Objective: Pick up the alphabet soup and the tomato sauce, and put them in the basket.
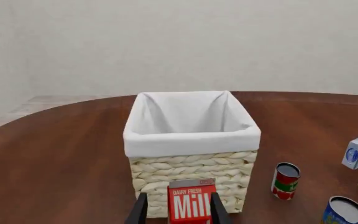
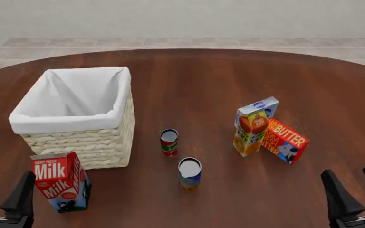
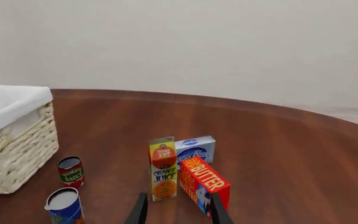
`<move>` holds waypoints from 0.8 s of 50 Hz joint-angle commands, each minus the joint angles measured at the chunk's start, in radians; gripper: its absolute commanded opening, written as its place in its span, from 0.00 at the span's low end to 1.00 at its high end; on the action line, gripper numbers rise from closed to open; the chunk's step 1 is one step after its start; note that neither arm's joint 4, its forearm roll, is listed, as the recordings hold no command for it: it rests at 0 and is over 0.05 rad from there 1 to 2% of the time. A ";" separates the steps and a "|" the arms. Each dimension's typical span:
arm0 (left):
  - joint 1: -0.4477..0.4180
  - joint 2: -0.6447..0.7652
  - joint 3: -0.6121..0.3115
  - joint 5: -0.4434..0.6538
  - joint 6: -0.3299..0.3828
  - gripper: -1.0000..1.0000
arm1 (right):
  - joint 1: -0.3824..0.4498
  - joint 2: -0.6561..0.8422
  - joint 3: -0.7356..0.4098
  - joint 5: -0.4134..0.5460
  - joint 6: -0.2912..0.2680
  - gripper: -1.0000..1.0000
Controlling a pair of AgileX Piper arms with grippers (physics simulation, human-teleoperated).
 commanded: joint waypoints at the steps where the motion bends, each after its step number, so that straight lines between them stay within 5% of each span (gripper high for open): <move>1: 0.000 0.000 0.000 0.000 0.000 1.00 | 0.083 0.044 -0.025 -0.012 -0.001 1.00; 40: 0.000 0.000 0.000 0.000 0.000 1.00 | 0.326 0.353 -0.137 -0.163 -0.050 1.00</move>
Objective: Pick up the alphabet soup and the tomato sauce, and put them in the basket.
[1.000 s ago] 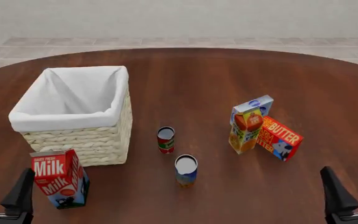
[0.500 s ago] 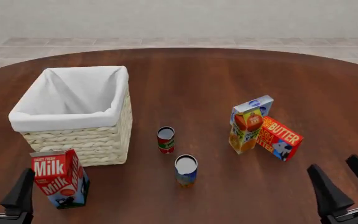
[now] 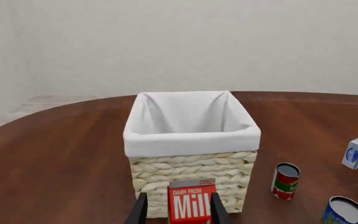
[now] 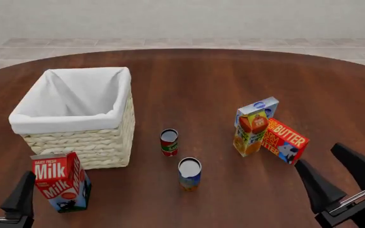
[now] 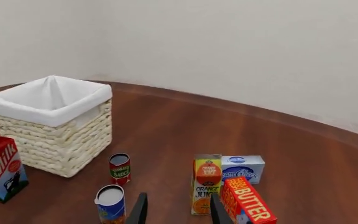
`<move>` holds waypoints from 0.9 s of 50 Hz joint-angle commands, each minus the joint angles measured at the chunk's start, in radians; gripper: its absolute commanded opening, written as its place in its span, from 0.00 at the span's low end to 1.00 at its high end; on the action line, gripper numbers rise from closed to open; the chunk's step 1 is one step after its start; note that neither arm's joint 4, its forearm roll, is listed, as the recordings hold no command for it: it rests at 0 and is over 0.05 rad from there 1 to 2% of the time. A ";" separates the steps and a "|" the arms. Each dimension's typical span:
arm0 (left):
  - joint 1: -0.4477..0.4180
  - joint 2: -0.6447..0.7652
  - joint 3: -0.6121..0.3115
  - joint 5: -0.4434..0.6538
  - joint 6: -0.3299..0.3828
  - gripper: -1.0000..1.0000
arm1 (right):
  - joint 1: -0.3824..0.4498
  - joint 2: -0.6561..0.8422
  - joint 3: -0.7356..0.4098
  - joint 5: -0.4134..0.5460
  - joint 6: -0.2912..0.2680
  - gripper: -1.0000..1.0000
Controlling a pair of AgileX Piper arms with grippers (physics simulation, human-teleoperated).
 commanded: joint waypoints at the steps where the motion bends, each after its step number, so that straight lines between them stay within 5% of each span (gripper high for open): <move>1: 0.000 0.000 0.000 0.000 0.000 1.00 | 0.077 0.109 -0.024 -0.059 -0.021 1.00; 45: 0.000 0.000 0.000 0.000 0.000 1.00 | 0.339 0.360 -0.080 -0.162 -0.085 1.00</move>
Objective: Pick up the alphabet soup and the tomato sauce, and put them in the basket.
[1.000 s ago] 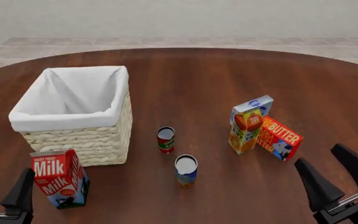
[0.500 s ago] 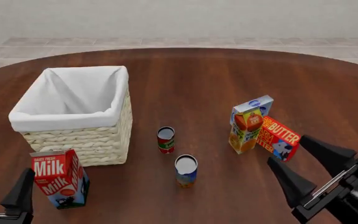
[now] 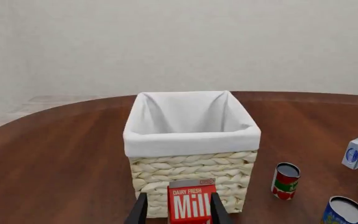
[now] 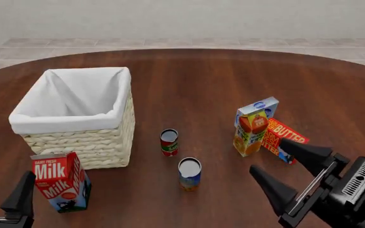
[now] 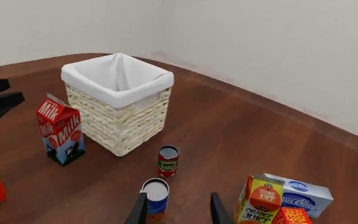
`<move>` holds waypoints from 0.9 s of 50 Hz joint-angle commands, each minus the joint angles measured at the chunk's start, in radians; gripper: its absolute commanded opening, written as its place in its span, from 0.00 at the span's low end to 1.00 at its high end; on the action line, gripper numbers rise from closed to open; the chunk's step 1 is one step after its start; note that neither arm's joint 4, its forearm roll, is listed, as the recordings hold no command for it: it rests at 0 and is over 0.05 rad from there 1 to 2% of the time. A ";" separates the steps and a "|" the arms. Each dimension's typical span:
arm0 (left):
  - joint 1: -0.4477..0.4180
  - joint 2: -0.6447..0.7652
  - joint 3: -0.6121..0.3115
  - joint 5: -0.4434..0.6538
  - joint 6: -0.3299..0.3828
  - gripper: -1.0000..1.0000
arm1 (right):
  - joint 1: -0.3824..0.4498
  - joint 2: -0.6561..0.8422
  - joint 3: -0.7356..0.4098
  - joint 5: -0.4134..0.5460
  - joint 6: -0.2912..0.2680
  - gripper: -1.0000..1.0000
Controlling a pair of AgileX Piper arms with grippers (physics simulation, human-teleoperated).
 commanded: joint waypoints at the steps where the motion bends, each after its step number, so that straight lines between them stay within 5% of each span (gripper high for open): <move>1: 0.000 0.000 0.000 0.000 0.000 1.00 | 0.060 0.066 -0.007 -0.036 -0.009 1.00; 45: 0.000 0.000 0.000 0.000 0.000 1.00 | 0.160 0.447 -0.092 -0.196 -0.048 1.00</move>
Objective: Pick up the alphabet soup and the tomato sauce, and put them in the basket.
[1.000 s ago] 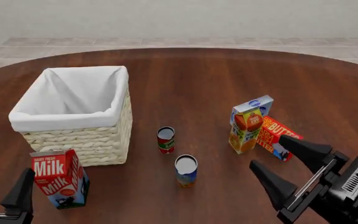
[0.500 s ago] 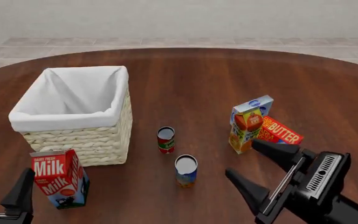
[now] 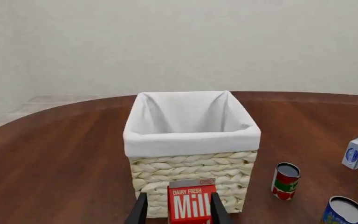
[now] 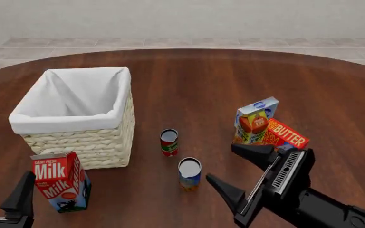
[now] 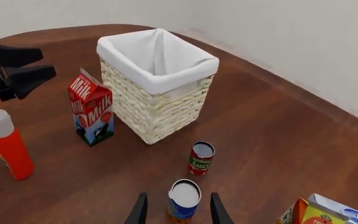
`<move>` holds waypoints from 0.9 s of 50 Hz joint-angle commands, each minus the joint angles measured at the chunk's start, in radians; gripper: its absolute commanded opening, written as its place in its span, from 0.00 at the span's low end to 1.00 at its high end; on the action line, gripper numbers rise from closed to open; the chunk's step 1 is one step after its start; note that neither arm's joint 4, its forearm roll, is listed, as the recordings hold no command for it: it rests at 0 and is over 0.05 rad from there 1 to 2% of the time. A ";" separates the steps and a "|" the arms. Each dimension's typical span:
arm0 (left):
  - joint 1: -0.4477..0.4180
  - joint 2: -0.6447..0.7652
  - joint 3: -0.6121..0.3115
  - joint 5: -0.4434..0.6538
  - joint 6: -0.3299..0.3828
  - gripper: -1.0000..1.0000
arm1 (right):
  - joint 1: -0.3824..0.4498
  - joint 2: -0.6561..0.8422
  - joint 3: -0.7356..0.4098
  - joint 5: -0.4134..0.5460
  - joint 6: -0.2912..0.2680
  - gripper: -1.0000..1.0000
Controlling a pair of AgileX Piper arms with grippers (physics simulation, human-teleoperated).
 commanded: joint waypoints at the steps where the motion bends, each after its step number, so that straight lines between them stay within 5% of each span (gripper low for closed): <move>1: 0.000 0.000 0.000 0.000 0.000 1.00 | 0.003 0.092 -0.025 -0.029 -0.011 1.00; 45: 0.000 0.000 0.000 0.000 0.000 1.00 | -0.020 0.331 -0.069 -0.093 -0.015 1.00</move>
